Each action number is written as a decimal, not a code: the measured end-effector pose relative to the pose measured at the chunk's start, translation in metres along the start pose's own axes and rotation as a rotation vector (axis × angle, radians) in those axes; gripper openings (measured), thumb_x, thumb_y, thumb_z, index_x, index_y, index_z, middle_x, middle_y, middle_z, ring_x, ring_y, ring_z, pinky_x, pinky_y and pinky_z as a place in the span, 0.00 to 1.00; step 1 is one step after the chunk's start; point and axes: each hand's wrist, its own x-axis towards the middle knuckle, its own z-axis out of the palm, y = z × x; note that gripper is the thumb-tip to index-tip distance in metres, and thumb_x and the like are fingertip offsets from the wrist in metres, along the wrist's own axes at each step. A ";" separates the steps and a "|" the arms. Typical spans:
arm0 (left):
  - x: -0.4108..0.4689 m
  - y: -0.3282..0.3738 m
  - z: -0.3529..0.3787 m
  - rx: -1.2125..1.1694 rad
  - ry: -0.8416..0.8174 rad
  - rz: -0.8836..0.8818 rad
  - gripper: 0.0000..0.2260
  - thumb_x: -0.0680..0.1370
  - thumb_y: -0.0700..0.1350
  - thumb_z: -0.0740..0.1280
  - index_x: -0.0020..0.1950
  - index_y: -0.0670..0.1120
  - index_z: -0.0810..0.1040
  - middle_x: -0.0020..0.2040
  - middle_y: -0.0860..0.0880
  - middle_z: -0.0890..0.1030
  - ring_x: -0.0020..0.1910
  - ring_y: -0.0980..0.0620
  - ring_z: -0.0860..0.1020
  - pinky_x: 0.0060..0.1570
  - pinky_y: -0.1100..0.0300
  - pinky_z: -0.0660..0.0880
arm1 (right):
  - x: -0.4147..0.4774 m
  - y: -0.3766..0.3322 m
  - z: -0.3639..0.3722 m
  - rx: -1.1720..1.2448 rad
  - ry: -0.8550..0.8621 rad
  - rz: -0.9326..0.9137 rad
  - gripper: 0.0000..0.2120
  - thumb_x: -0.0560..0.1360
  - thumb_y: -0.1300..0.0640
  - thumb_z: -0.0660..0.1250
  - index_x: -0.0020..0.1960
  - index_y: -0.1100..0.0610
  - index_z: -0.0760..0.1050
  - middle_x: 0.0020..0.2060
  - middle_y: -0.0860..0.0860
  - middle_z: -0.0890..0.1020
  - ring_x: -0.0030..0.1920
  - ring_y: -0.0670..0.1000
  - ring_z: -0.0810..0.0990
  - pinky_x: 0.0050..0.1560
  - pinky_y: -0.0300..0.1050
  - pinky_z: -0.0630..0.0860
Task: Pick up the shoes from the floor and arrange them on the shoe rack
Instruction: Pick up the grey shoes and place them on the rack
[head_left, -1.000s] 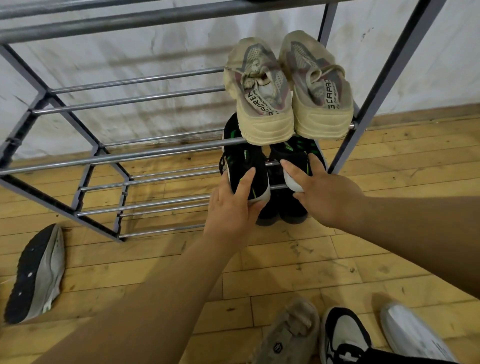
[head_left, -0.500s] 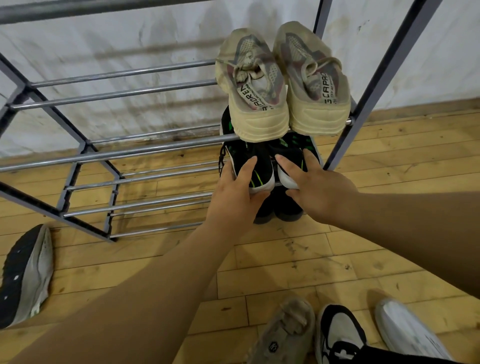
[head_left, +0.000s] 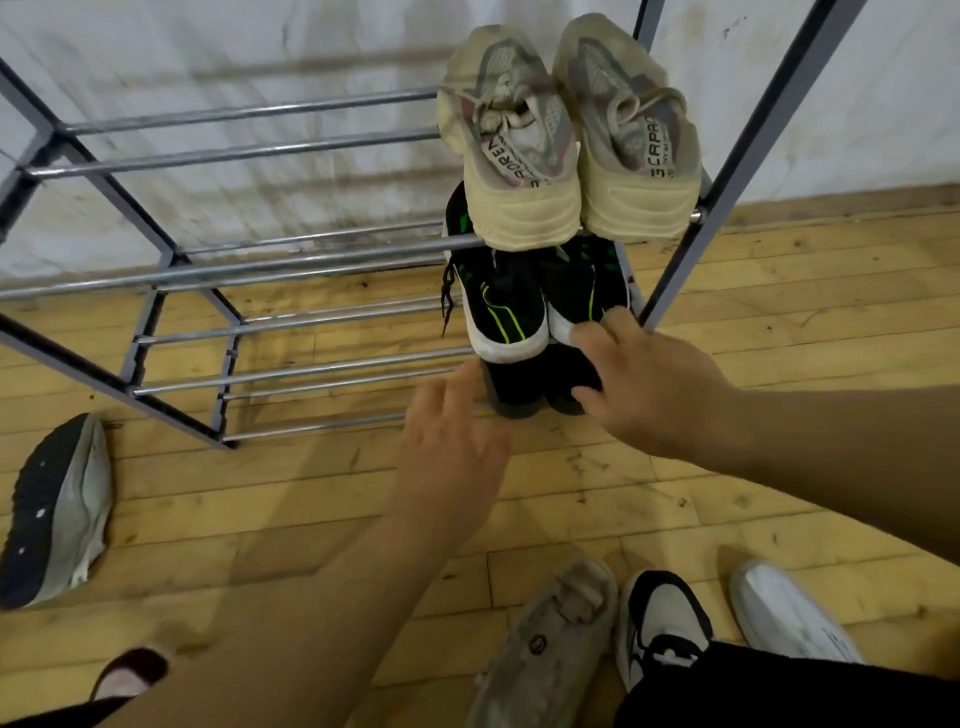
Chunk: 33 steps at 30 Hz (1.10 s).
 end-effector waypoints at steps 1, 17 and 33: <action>-0.019 -0.005 0.007 -0.032 -0.113 -0.092 0.33 0.81 0.55 0.66 0.82 0.59 0.53 0.76 0.51 0.63 0.74 0.50 0.63 0.70 0.49 0.68 | -0.011 -0.003 0.006 0.088 -0.147 0.012 0.25 0.81 0.44 0.65 0.71 0.53 0.62 0.61 0.56 0.71 0.40 0.57 0.73 0.38 0.51 0.74; -0.137 -0.077 0.069 -0.204 -0.731 -0.465 0.26 0.84 0.43 0.62 0.81 0.59 0.62 0.68 0.48 0.79 0.65 0.48 0.77 0.54 0.66 0.70 | -0.049 -0.045 0.110 0.266 -1.229 -0.012 0.36 0.80 0.45 0.67 0.79 0.49 0.49 0.61 0.55 0.76 0.50 0.54 0.78 0.51 0.53 0.77; -0.039 -0.063 -0.241 -0.199 -0.487 -0.373 0.14 0.80 0.36 0.71 0.53 0.55 0.87 0.43 0.54 0.88 0.42 0.57 0.85 0.42 0.64 0.80 | 0.002 -0.158 -0.049 0.507 -0.578 -0.359 0.34 0.78 0.39 0.67 0.78 0.33 0.53 0.72 0.37 0.68 0.65 0.44 0.71 0.58 0.36 0.69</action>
